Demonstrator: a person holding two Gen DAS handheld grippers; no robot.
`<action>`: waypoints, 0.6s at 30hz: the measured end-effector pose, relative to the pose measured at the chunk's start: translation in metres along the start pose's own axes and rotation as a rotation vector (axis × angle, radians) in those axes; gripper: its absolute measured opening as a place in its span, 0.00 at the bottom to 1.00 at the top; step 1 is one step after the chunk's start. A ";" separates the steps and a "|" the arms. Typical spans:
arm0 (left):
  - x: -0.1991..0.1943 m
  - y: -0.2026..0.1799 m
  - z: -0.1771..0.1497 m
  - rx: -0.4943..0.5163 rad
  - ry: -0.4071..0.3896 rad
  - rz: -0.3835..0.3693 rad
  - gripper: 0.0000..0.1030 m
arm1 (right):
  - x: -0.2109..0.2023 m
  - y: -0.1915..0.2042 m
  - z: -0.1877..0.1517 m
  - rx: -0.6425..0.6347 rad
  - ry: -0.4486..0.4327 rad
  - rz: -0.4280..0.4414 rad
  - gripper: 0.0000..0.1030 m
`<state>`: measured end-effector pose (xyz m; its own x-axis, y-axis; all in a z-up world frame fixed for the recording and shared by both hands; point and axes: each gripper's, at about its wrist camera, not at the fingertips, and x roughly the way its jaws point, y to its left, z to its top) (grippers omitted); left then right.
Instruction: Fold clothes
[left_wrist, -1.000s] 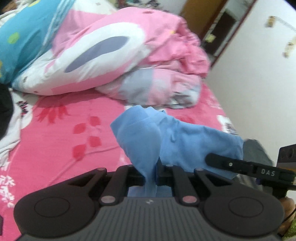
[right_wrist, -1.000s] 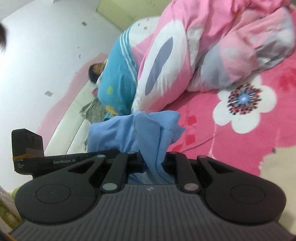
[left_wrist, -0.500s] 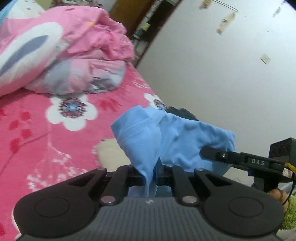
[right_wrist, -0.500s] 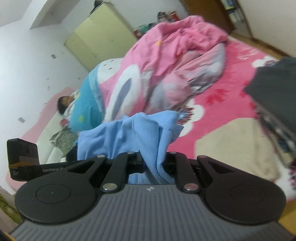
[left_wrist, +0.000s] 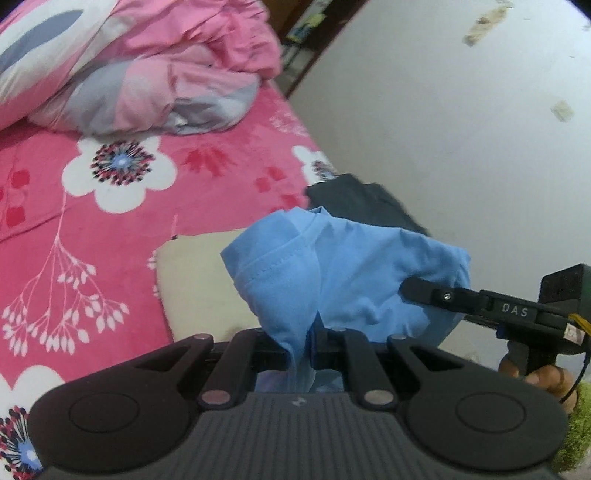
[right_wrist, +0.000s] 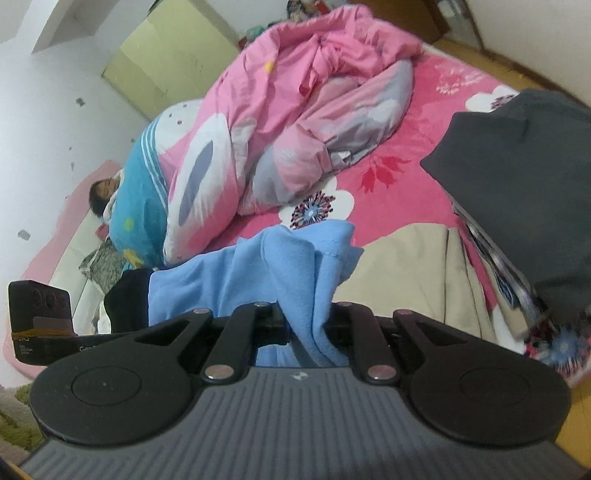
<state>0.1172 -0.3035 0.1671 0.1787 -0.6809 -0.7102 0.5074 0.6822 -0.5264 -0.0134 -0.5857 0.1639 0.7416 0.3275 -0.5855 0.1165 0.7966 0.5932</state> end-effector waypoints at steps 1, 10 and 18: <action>0.011 0.002 0.006 -0.013 0.004 0.020 0.09 | 0.008 -0.007 0.006 -0.008 0.014 0.008 0.09; 0.106 0.034 0.063 -0.088 0.034 0.168 0.09 | 0.106 -0.075 0.066 -0.029 0.149 0.056 0.09; 0.178 0.068 0.093 -0.093 0.106 0.270 0.09 | 0.184 -0.103 0.088 -0.170 0.273 -0.080 0.09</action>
